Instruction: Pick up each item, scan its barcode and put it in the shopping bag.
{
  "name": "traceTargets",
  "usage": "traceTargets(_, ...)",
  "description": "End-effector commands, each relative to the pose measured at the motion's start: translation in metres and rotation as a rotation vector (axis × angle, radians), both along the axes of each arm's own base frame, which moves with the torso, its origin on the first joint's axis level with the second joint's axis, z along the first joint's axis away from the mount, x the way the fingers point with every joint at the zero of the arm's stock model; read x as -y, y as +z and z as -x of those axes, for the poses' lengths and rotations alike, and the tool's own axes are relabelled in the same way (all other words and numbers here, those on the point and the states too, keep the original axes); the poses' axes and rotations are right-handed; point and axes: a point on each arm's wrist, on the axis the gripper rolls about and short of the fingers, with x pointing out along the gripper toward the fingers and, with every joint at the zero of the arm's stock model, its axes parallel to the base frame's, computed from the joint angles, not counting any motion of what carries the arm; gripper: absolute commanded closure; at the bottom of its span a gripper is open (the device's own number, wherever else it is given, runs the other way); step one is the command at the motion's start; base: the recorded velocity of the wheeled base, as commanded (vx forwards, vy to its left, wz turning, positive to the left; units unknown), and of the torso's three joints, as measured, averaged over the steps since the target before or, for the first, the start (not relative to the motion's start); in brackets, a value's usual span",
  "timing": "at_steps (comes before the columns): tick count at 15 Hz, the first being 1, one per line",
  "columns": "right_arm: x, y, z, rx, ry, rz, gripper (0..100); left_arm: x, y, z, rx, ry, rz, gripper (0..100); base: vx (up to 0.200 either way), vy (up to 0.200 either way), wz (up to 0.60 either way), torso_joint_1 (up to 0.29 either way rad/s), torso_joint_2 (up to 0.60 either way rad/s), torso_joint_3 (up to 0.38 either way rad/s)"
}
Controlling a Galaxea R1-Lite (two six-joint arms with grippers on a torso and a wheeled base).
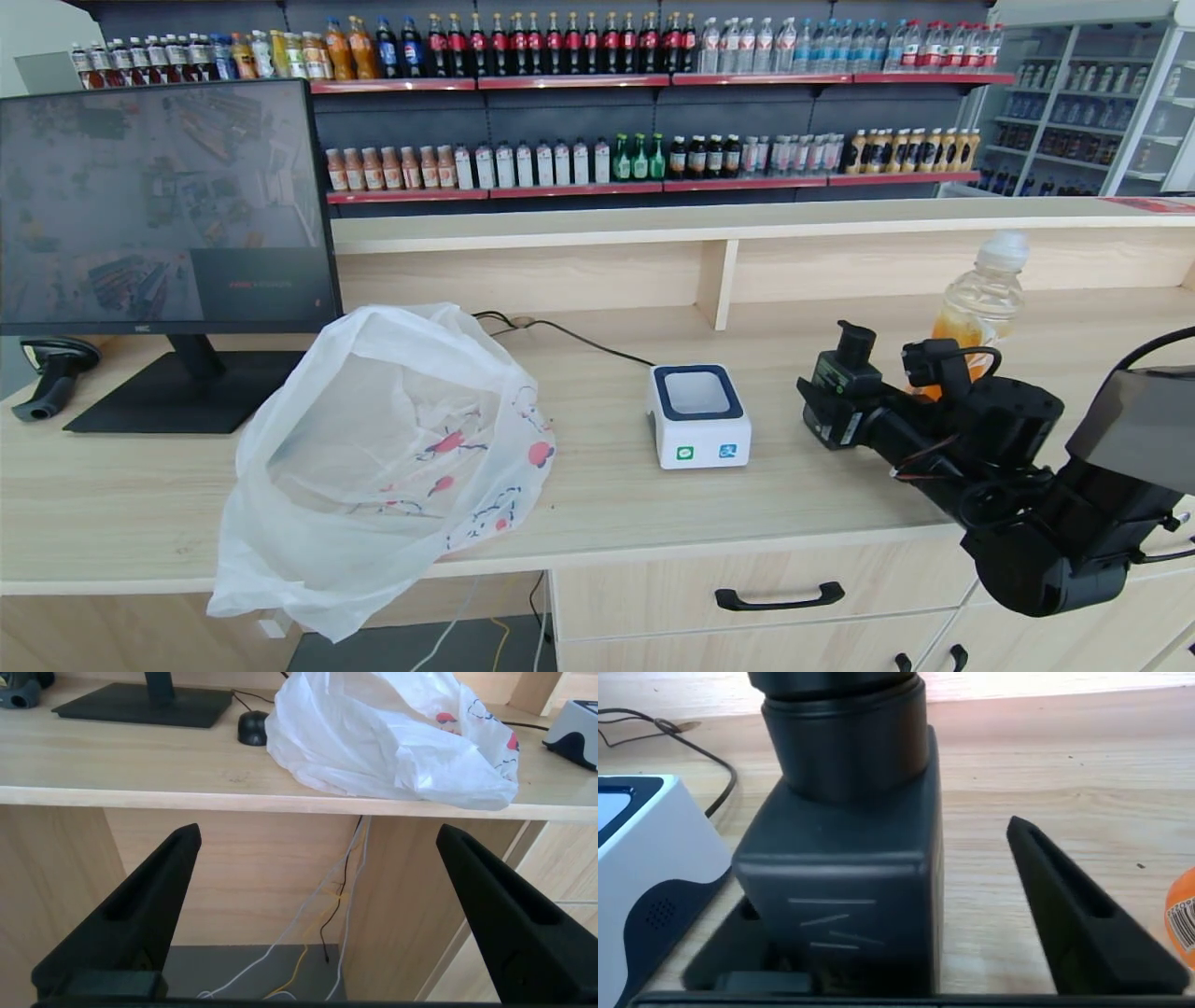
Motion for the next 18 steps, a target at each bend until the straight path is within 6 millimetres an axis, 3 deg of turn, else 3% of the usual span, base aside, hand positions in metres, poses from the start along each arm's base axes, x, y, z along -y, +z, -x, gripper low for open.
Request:
traceTargets(1, 0.000, 0.001, 0.000, 0.003, 0.001, 0.000, 100, 0.000, 0.000, 0.000, 0.001, 0.000, 0.000, 0, 0.000, 0.000, 0.00, 0.000, 0.00, 0.000)
traceTargets(11, -0.001, 0.007, 0.003, 0.017, 0.004, -0.004, 100, 0.000, 0.000, 0.000, 0.001, 0.000, 0.002, 0, 0.000, 0.000, 0.00, 0.000, 0.00, 0.000)
traceTargets(16, 0.000, 0.024, 0.013, 0.053, 0.006, -0.009, 100, 0.000, 0.000, 0.000, 0.001, 0.000, 0.000, 0, 0.000, 0.000, 0.00, 0.000, 0.00, 0.000)
traceTargets(18, -0.006, 0.042, 0.026, 0.094, 0.029, -0.017, 100, 0.000, 0.000, 0.000, 0.001, 0.000, 0.002, 0, 0.000, 0.000, 0.00, 0.000, 0.00, 0.000)
